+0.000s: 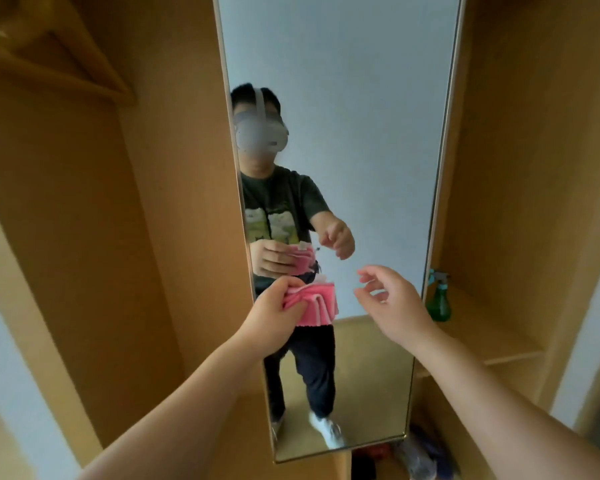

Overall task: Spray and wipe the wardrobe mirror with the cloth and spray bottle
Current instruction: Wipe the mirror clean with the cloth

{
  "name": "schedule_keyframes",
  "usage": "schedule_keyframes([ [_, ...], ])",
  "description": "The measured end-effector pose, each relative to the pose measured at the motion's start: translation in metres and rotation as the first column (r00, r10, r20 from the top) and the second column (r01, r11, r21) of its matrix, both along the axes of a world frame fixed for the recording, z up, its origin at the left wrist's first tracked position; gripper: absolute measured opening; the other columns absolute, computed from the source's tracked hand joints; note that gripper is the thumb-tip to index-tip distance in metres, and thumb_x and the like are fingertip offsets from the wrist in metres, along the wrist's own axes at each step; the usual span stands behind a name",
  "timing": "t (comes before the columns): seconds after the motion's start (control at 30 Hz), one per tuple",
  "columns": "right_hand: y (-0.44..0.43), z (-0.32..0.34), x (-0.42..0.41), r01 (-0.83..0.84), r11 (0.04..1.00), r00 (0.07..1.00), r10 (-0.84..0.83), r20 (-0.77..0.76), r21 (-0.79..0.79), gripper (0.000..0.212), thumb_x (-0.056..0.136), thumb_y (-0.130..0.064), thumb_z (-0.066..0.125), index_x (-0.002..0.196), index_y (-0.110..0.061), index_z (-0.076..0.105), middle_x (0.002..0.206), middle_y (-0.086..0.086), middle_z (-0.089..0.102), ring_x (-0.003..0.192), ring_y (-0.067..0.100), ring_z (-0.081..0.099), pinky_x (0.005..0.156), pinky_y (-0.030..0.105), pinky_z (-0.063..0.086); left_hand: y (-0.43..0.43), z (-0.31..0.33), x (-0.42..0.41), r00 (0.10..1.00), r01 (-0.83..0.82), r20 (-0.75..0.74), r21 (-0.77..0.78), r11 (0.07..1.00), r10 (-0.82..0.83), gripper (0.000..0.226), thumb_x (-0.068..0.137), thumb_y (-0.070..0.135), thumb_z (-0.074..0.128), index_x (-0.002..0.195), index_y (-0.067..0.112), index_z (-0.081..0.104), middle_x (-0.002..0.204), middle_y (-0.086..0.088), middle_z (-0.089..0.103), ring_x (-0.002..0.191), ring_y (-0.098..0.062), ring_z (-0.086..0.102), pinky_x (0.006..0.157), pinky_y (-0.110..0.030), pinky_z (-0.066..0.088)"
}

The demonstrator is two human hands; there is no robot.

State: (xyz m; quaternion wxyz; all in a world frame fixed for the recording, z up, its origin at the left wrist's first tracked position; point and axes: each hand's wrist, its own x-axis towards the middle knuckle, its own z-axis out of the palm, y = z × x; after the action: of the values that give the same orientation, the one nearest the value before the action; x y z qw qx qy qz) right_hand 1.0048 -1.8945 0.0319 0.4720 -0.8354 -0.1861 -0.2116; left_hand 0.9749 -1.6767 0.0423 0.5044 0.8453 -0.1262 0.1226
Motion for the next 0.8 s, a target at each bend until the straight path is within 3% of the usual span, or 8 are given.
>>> schedule_keyframes([
  [0.2, -0.037, 0.067, 0.037, 0.163, 0.984, 0.967, -0.175, 0.187, 0.075, 0.03, 0.095, -0.016, 0.054, 0.125, -0.014, 0.057, 0.117, -0.001, 0.057, 0.102, 0.009, 0.053, 0.077, 0.013, 0.041, 0.016, 0.057, -0.004, 0.984, -0.081, 0.159, 0.032, 0.996, 0.074, 0.011, 0.094, 0.021, 0.055, 0.101, 0.029, 0.056, 0.095, 0.002, 0.065, 0.086, -0.021, 0.063, 0.075, -0.039, 0.054],
  [0.3, -0.056, 0.089, 0.057, 0.225, 0.971, 0.935, -0.24, 0.26, 0.086, 0.031, 0.095, -0.016, 0.053, 0.126, -0.012, 0.056, 0.118, -0.003, 0.053, 0.109, 0.012, 0.052, 0.087, 0.024, 0.041, 0.015, 0.074, -0.002, 0.971, -0.127, 0.208, 0.03, 0.991, 0.118, 0.015, 0.095, 0.018, 0.054, 0.096, 0.033, 0.055, 0.094, 0.004, 0.064, 0.083, -0.019, 0.062, 0.072, -0.035, 0.054],
  [0.4, -0.072, 0.1, 0.076, 0.326, 0.938, 0.874, -0.348, 0.339, 0.122, 0.035, 0.096, -0.02, 0.054, 0.13, -0.013, 0.052, 0.126, 0.005, 0.051, 0.11, 0.01, 0.047, 0.089, 0.026, 0.039, 0.019, 0.084, 0.0, 0.957, -0.168, 0.246, 0.034, 0.985, 0.155, 0.017, 0.094, 0.019, 0.055, 0.095, 0.036, 0.055, 0.092, 0.004, 0.065, 0.078, -0.014, 0.063, 0.066, -0.03, 0.056],
  [0.5, -0.084, 0.106, 0.092, 0.374, 0.909, 0.872, -0.413, 0.262, 0.186, 0.048, 0.096, -0.027, 0.054, 0.141, -0.015, 0.04, 0.143, 0.009, 0.043, 0.128, 0.021, 0.045, 0.099, 0.031, 0.039, 0.03, 0.09, 0.001, 0.938, -0.214, 0.287, 0.046, 0.976, 0.192, 0.018, 0.093, 0.022, 0.057, 0.093, 0.04, 0.054, 0.091, 0.006, 0.065, 0.078, -0.004, 0.062, 0.059, -0.018, 0.054],
  [0.6, -0.085, 0.107, 0.103, 0.346, 0.925, 0.926, -0.364, 0.103, 0.157, 0.063, 0.097, -0.033, 0.051, 0.151, -0.015, 0.024, 0.156, 0.01, 0.031, 0.141, 0.028, 0.033, 0.109, 0.041, 0.033, 0.041, 0.091, 0.001, 0.92, -0.275, 0.305, 0.053, 0.96, 0.247, 0.017, 0.091, 0.025, 0.058, 0.092, 0.041, 0.054, 0.089, 0.009, 0.065, 0.076, 0.0, 0.062, 0.057, -0.018, 0.051],
  [0.67, -0.081, 0.109, 0.107, 0.317, 0.937, 0.945, -0.326, 0.035, 0.146, 0.064, 0.098, -0.033, 0.051, 0.151, -0.013, 0.023, 0.154, 0.011, 0.033, 0.136, 0.028, 0.039, 0.103, 0.038, 0.037, 0.048, 0.091, 0.001, 0.911, -0.3, 0.312, 0.055, 0.952, 0.269, 0.016, 0.09, 0.025, 0.058, 0.091, 0.04, 0.054, 0.087, 0.009, 0.064, 0.075, -0.003, 0.062, 0.059, -0.021, 0.054],
  [0.73, -0.077, 0.11, 0.11, 0.299, 0.94, 0.952, -0.305, 0.014, 0.163, 0.053, 0.097, -0.032, 0.052, 0.142, -0.01, 0.034, 0.138, 0.014, 0.048, 0.115, 0.023, 0.05, 0.087, 0.033, 0.042, 0.054, 0.09, 0.001, 0.907, -0.311, 0.315, 0.057, 0.949, 0.278, 0.014, 0.09, 0.025, 0.059, 0.092, 0.039, 0.055, 0.086, 0.008, 0.065, 0.073, -0.007, 0.063, 0.061, -0.024, 0.056],
  [0.8, -0.073, 0.11, 0.112, 0.281, 0.932, 0.957, -0.29, 0.007, 0.23, 0.043, 0.096, -0.031, 0.052, 0.132, -0.011, 0.041, 0.121, 0.011, 0.055, 0.108, 0.023, 0.054, 0.08, 0.033, 0.042, 0.062, 0.091, 0.002, 0.909, -0.305, 0.313, 0.055, 0.951, 0.274, 0.012, 0.09, 0.025, 0.059, 0.094, 0.036, 0.055, 0.087, 0.006, 0.065, 0.074, -0.01, 0.064, 0.062, -0.026, 0.057],
])
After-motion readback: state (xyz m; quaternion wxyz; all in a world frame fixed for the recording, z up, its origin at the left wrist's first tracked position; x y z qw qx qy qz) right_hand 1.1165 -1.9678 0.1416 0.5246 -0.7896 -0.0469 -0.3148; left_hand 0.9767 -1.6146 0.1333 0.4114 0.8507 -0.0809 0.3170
